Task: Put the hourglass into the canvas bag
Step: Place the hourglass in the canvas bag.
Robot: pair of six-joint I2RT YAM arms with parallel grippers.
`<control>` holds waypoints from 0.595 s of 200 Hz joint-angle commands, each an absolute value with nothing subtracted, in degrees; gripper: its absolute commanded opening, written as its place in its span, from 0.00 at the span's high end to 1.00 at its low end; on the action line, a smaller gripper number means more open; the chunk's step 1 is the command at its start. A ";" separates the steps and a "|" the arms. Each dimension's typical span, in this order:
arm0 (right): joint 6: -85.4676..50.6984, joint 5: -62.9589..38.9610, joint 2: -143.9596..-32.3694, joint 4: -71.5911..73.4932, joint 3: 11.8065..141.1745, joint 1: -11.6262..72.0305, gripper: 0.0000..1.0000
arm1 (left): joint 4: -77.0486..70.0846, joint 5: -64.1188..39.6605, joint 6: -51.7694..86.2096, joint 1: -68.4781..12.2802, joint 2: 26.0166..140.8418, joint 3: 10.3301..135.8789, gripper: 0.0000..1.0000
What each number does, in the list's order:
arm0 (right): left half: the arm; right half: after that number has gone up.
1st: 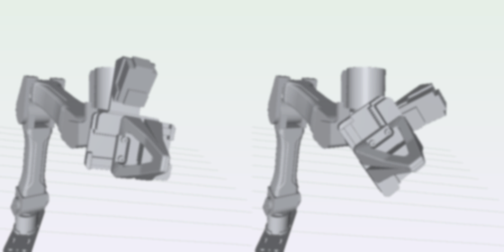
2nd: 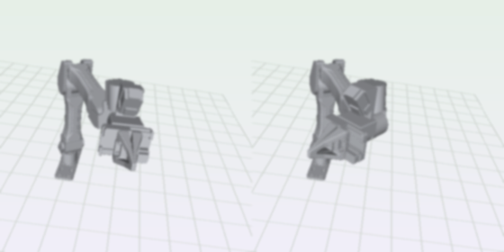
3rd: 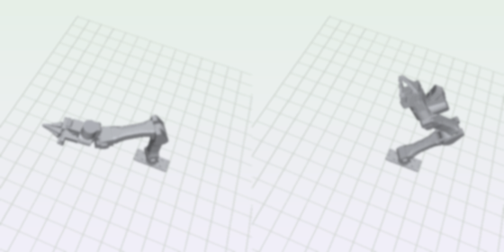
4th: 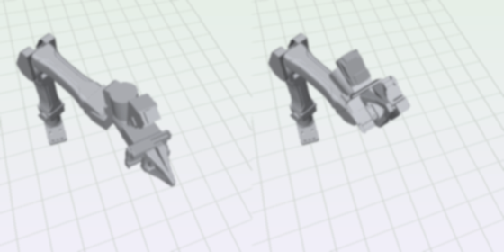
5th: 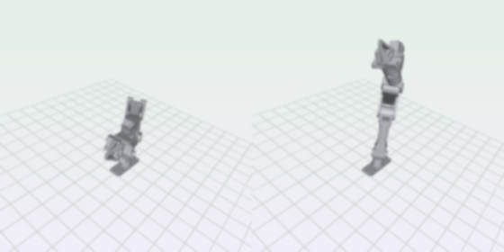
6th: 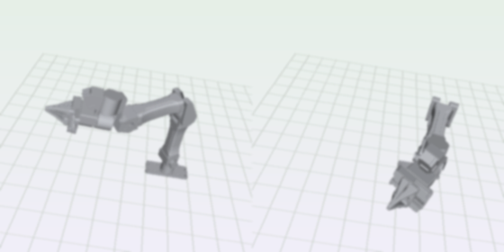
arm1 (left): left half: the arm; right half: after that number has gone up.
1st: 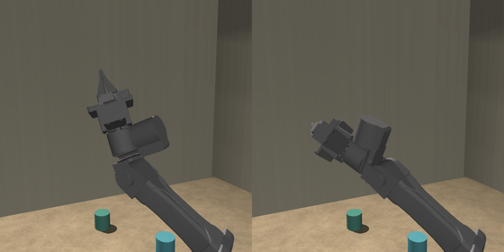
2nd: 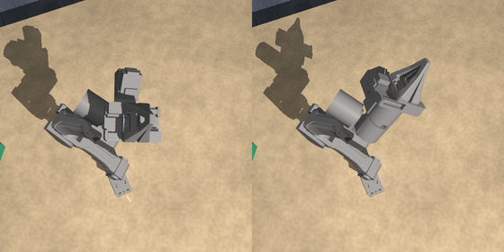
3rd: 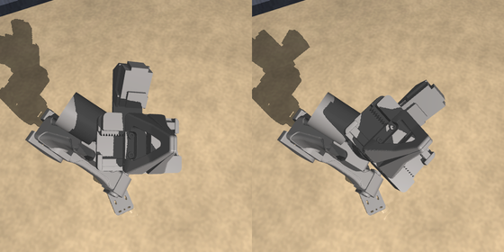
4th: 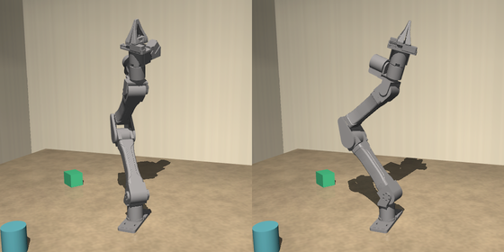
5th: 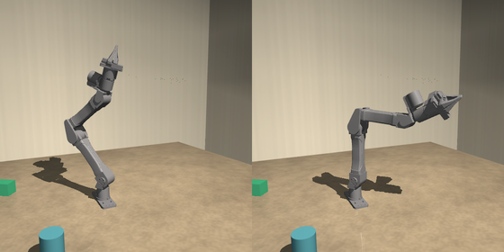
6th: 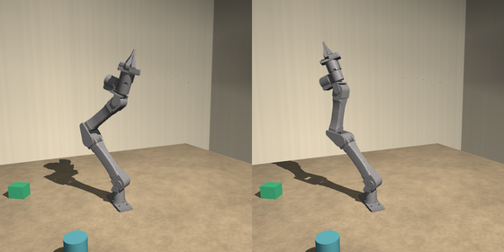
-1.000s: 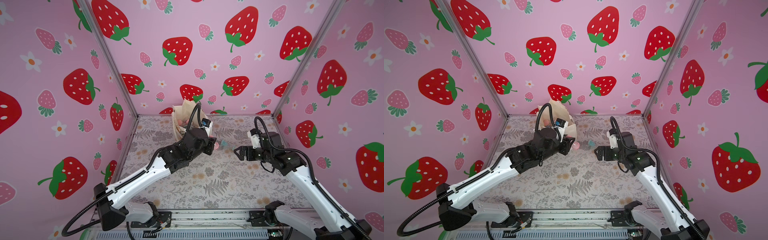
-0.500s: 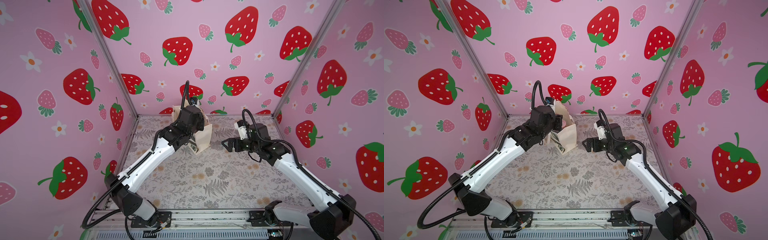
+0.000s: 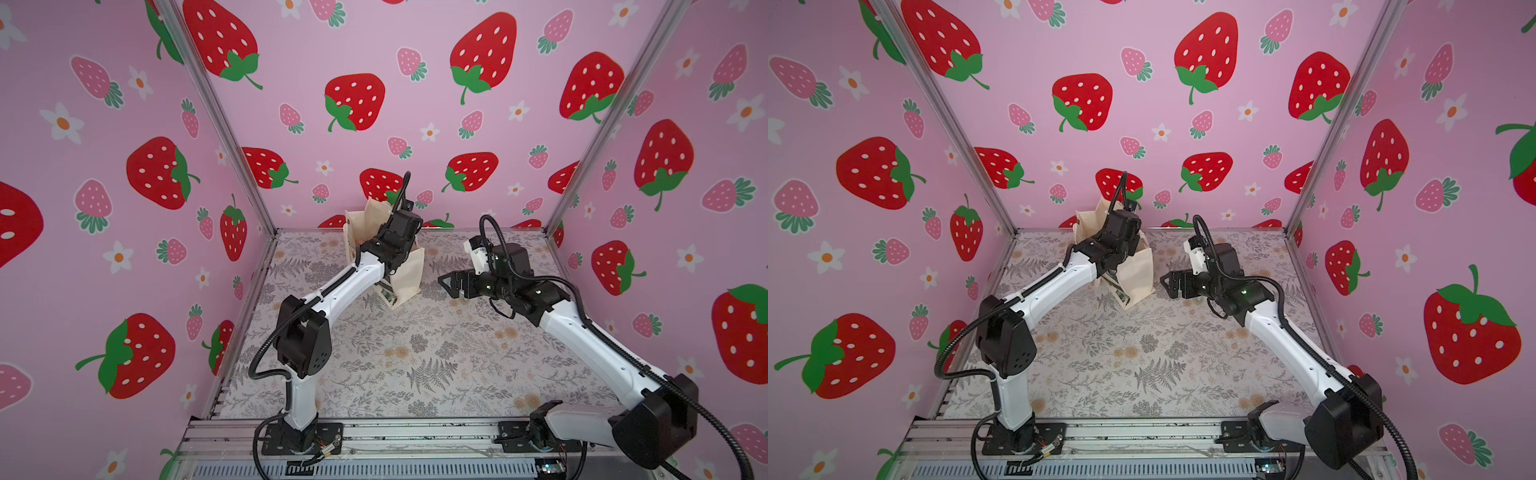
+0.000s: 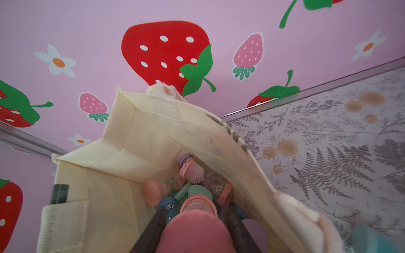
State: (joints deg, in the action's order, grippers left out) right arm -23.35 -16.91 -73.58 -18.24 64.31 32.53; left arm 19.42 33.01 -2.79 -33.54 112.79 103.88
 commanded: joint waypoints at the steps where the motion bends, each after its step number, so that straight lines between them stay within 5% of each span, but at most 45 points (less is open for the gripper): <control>1: -23.47 -17.75 -74.17 -15.76 63.87 32.78 0.01 | 16.94 35.41 -6.27 -31.88 113.99 107.62 0.81; 72: -23.81 -18.50 -75.66 -14.92 64.28 32.61 0.01 | 27.15 22.71 2.58 -29.62 118.39 109.51 0.75; 119: -23.51 -18.67 -75.98 -14.94 64.77 32.42 0.01 | 34.56 17.24 6.25 -29.64 118.74 110.99 0.59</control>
